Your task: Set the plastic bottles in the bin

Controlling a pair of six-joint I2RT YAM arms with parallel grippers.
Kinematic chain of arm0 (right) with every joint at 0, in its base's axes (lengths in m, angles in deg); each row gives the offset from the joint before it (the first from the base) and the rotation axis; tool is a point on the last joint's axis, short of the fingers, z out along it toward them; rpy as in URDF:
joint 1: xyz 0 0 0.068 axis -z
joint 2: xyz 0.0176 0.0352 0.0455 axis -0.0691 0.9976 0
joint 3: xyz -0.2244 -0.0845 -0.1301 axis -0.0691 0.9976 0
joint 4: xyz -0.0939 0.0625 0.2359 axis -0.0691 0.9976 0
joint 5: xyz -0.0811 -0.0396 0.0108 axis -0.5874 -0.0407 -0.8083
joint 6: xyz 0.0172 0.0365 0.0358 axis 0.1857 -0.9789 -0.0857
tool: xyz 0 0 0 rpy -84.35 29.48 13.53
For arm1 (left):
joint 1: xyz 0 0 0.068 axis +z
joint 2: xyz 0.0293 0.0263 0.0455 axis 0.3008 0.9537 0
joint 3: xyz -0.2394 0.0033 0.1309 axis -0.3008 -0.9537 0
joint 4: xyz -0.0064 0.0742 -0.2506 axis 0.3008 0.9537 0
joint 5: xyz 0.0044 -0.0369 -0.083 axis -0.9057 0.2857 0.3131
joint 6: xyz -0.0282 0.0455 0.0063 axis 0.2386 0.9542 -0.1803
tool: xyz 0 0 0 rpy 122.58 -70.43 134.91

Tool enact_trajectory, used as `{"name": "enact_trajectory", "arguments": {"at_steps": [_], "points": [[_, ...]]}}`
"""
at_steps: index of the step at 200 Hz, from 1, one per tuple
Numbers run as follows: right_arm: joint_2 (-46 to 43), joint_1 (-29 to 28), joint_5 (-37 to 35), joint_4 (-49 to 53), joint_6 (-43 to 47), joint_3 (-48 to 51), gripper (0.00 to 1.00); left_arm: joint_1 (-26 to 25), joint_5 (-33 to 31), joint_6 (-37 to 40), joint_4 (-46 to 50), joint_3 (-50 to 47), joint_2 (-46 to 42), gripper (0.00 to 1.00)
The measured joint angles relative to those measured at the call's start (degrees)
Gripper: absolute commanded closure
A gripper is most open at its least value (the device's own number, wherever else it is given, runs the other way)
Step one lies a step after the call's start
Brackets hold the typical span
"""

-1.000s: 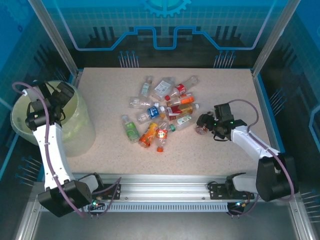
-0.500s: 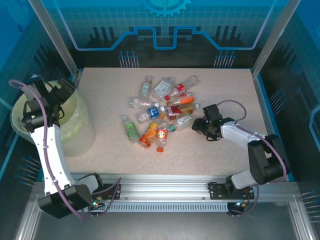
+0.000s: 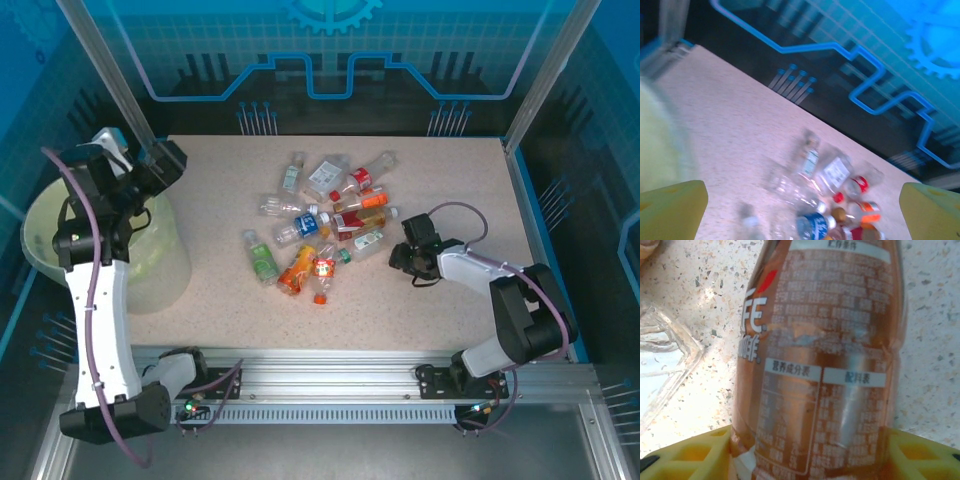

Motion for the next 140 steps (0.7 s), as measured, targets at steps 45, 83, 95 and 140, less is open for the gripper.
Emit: {"name": "enact_trajectory", "arguments": {"at_steps": [45, 83, 95, 140], "points": [[-4.5, -1.8, -2.0, 2.5, 2.3, 0.3, 0.58, -7.1, 4.6, -2.6, -6.4, -1.7, 0.0, 0.01], [-9.6, -2.5, -1.2, 3.6, 3.7, -0.5, 0.62, -13.0, 6.7, -4.1, -11.3, -3.5, 2.1, 0.01], [-10.9, -2.5, -0.2, 3.4, 4.1, -1.2, 0.64, -15.3, 7.2, -4.1, -12.6, -3.5, 3.1, 0.01], [-19.1, -2.8, 9.3, -4.2, 6.4, -1.8, 0.68, -25.7, 9.4, -3.5, -16.9, -3.9, 8.6, 0.01]]}}
